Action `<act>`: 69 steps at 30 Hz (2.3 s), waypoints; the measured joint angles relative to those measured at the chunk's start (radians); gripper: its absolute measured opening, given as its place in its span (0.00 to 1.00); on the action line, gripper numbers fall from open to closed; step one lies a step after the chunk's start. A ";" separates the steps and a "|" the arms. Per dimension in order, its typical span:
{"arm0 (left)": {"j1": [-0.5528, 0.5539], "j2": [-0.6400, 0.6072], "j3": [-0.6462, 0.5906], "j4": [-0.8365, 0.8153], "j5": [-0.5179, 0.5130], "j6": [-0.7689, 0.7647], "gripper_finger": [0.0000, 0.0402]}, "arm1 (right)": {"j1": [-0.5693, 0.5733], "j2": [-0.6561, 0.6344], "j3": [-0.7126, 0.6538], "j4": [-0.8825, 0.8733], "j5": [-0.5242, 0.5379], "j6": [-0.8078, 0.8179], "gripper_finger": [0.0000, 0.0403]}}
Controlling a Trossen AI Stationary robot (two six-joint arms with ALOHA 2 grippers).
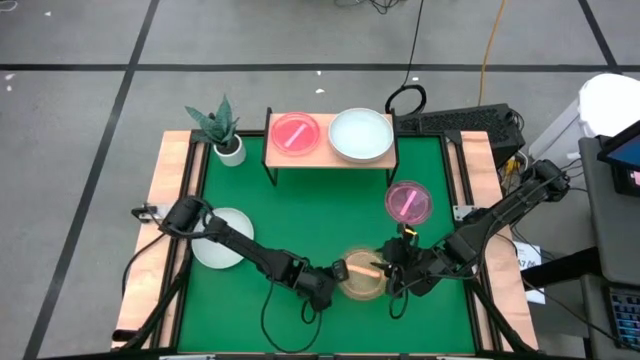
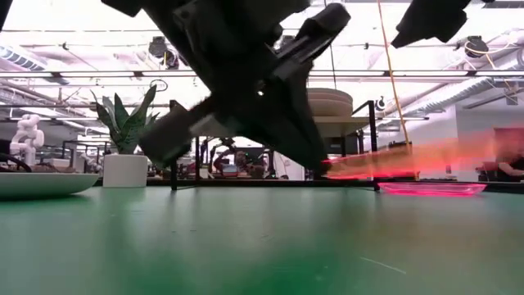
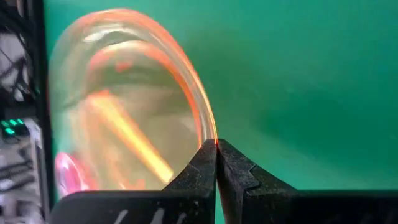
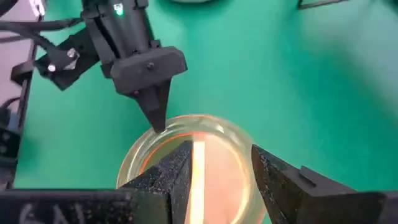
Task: Place and stack plates onto a shelf
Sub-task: Stack the transparent orange plate on top of the transparent pink plate on the shelf
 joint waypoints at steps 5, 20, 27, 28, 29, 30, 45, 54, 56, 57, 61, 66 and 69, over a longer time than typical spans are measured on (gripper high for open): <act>-0.016 -0.085 0.004 -0.094 -0.015 -0.103 0.01 | 0.005 -0.002 0.000 -0.009 0.040 0.000 0.36; -0.030 -0.318 0.002 -0.390 -0.202 -0.315 0.01 | 0.004 -0.002 0.000 0.041 0.234 -0.043 0.36; -0.006 -0.395 0.002 -0.519 -0.253 -0.364 0.01 | 0.004 -0.002 0.000 0.124 0.285 -0.111 0.36; 0.003 -0.403 0.002 -0.529 -0.267 -0.369 0.01 | 0.004 -0.002 0.000 0.129 0.285 -0.120 0.36; 0.011 -0.413 0.003 -0.537 -0.275 -0.376 0.01 | 0.004 -0.002 0.000 0.135 0.285 -0.128 0.36; 0.018 -0.425 0.003 -0.559 -0.282 -0.384 0.01 | 0.004 -0.002 0.000 0.142 0.284 -0.133 0.36; 0.244 -0.584 0.003 -0.665 -0.340 -0.395 0.01 | 0.004 -0.002 0.001 0.149 0.281 -0.149 0.36; 0.481 -0.609 0.003 -0.676 -0.311 -0.348 0.01 | 0.004 -0.002 0.001 0.149 0.281 -0.150 0.36; 0.535 -0.608 0.003 -0.672 -0.262 -0.352 0.01 | 0.004 -0.002 0.001 0.149 0.281 -0.155 0.36; 0.559 -0.601 0.003 -0.663 -0.245 -0.359 0.01 | 0.004 -0.002 0.001 0.149 0.281 -0.157 0.36; 0.634 -0.591 0.002 -0.641 -0.224 -0.377 0.01 | 0.004 -0.002 0.001 0.148 0.281 -0.158 0.36; 0.691 -0.579 0.002 -0.593 -0.147 -0.363 0.01 | 0.004 -0.002 0.001 0.148 0.281 -0.161 0.36; 0.712 -0.567 0.003 -0.554 -0.119 -0.373 0.01 | 0.004 -0.002 0.001 0.148 0.281 -0.161 0.36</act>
